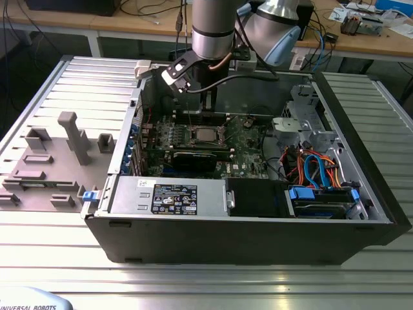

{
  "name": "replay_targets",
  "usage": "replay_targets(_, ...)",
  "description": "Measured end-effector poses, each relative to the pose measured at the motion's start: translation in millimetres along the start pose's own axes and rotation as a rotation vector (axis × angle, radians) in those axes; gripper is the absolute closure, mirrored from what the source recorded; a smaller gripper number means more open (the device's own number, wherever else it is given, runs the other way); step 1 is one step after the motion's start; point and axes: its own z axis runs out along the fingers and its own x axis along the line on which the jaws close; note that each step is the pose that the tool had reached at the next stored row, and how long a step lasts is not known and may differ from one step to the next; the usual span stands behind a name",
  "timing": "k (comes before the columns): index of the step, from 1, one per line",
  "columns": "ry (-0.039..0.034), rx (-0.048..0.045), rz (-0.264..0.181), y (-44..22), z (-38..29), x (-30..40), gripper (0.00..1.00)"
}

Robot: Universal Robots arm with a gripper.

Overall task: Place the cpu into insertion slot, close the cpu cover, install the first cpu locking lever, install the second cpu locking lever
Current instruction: 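Close the cpu cover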

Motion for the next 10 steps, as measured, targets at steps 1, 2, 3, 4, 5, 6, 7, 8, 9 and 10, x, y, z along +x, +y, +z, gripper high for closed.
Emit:
replay_targets(1, 0.0002, -0.0001, -0.001, 0.0, -0.1, 0.0, 0.89)
replay_targets(2, 0.0003, 0.0, -0.006, 0.0, -0.1, 0.0, 0.89)
replay_targets(3, 0.0002, 0.0003, -0.013, 0.0, -0.1, 0.1, 0.89)
replay_targets(4, -0.0001, 0.0008, -0.029, -0.1, -0.2, 0.0, 0.89)
replay_targets(5, -0.0001, 0.0009, -0.029, 0.0, -0.3, 0.0, 0.89)
replay_targets(6, -0.0003, 0.001, -0.029, 0.0, -0.7, 0.0, 0.89)
replay_targets(7, -0.0005, 0.001, -0.029, 0.0, -1.2, 0.0, 0.89)
replay_targets(8, -0.0002, 0.0008, -0.029, 0.0, -2.0, 0.1, 0.89)
replay_targets(9, -0.0002, 0.0009, -0.029, 0.0, -2.6, 0.1, 0.89)
replay_targets(10, -0.0002, 0.0008, -0.029, 0.1, -3.4, 0.1, 0.89)
